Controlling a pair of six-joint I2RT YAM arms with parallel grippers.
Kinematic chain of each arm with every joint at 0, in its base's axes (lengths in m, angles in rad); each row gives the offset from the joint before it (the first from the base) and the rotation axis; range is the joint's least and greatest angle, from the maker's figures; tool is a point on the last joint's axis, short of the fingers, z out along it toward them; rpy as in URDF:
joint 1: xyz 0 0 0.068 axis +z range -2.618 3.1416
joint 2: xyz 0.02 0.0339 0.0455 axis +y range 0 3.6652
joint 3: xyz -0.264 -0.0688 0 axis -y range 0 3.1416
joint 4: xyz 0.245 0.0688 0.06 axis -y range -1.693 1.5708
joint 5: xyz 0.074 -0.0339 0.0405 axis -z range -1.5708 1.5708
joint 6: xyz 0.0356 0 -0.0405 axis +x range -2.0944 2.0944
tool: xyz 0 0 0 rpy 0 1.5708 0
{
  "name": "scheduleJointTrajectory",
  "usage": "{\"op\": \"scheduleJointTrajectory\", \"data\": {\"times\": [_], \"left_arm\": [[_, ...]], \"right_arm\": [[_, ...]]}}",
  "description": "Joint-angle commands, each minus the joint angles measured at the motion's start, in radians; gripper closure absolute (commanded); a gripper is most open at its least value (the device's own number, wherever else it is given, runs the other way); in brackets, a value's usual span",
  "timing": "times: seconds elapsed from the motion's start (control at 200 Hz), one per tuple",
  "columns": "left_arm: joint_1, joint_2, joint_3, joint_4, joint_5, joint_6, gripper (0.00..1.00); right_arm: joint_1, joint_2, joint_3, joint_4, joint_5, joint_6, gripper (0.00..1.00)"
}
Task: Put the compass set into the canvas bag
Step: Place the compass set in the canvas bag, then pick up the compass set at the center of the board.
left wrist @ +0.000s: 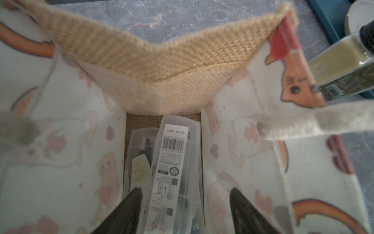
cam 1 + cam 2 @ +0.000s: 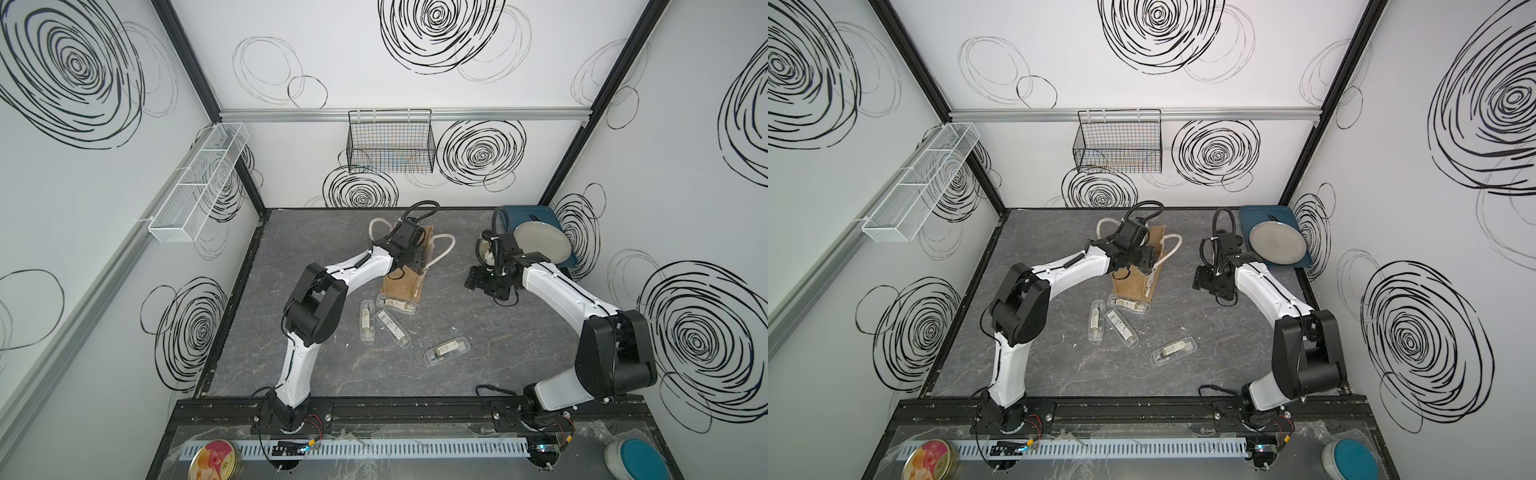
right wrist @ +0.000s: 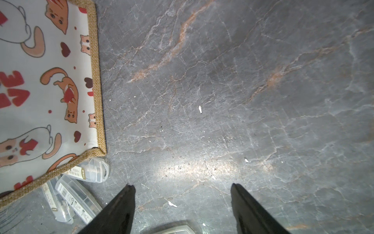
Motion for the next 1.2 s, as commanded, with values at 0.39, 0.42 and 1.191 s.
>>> {"op": "scheduleJointTrajectory", "data": {"times": [0.39, 0.42, 1.191], "left_arm": [[-0.006, -0.533, -0.131, -0.109, -0.149, 0.019, 0.11], [0.001, -0.571, -0.161, -0.118, -0.156, 0.016, 0.1], [0.399, -0.934, -0.705, -0.175, -0.072, 0.1, 0.05]], "right_arm": [[0.055, 0.008, 0.02, 0.001, 0.03, 0.023, 0.22], [0.056, 0.009, 0.022, 0.002, 0.03, 0.023, 0.22], [0.137, -0.062, -0.051, 0.01, 0.087, 0.071, 0.21]]}}
